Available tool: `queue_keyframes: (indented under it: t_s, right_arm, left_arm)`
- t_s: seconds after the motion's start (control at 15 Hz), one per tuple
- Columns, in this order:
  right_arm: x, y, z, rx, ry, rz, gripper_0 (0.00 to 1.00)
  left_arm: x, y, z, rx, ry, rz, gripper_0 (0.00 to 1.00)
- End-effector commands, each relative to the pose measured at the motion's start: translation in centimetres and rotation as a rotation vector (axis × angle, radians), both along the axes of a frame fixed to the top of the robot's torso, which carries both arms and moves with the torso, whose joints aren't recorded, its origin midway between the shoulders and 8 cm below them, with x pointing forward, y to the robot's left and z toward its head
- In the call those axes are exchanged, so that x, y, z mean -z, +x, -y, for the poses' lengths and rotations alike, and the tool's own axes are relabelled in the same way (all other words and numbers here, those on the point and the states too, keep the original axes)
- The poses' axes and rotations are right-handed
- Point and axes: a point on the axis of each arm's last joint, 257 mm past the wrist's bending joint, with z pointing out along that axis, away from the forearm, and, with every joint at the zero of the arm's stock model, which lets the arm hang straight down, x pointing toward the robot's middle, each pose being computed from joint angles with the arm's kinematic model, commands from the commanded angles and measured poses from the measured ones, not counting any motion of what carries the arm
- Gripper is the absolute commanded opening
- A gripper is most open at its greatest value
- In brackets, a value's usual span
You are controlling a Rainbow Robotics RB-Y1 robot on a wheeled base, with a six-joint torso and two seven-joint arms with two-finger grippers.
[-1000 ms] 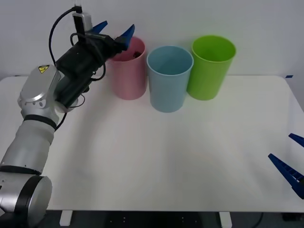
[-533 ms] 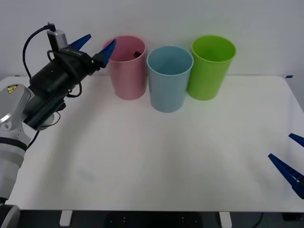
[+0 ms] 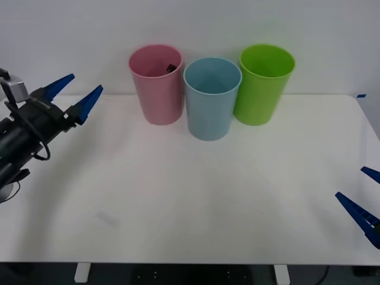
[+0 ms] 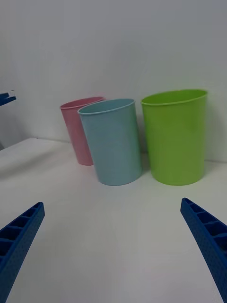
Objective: Grasp the object on the table and drop it into the matching bin: aluminum can to the light blue bin, PET bottle to the pink bin.
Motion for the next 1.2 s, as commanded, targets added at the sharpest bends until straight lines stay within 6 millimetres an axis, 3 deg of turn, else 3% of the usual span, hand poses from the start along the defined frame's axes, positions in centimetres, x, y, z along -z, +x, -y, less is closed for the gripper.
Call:
queue_keyframes:
  t_s: [0.07, 0.27, 0.53, 0.87, 1.2]
  right_arm:
    - [0.0, 0.0, 0.0, 0.000, 0.000, 0.000, 1.00]
    - [0.0, 0.0, 0.0, 0.000, 0.000, 0.000, 1.00]
    - [0.0, 0.0, 0.0, 0.000, 0.000, 0.000, 1.00]
    - [0.0, 0.0, 0.0, 0.000, 0.000, 0.000, 1.00]
    - [0.0, 0.0, 0.0, 0.000, 0.000, 0.000, 1.00]
  left_arm:
    - [1.2, -2.9, -3.0, -0.012, 0.024, 0.006, 1.00]
    - [2.5, -5.8, -5.7, -0.022, 0.052, 0.011, 1.00]
    - [5.6, -10.4, -9.3, -0.056, 0.165, 0.007, 1.00]
    - [8.4, -15.1, -11.0, -0.047, 0.218, -0.029, 1.00]
    - [10.5, -18.5, -11.8, -0.027, 0.230, -0.085, 1.00]
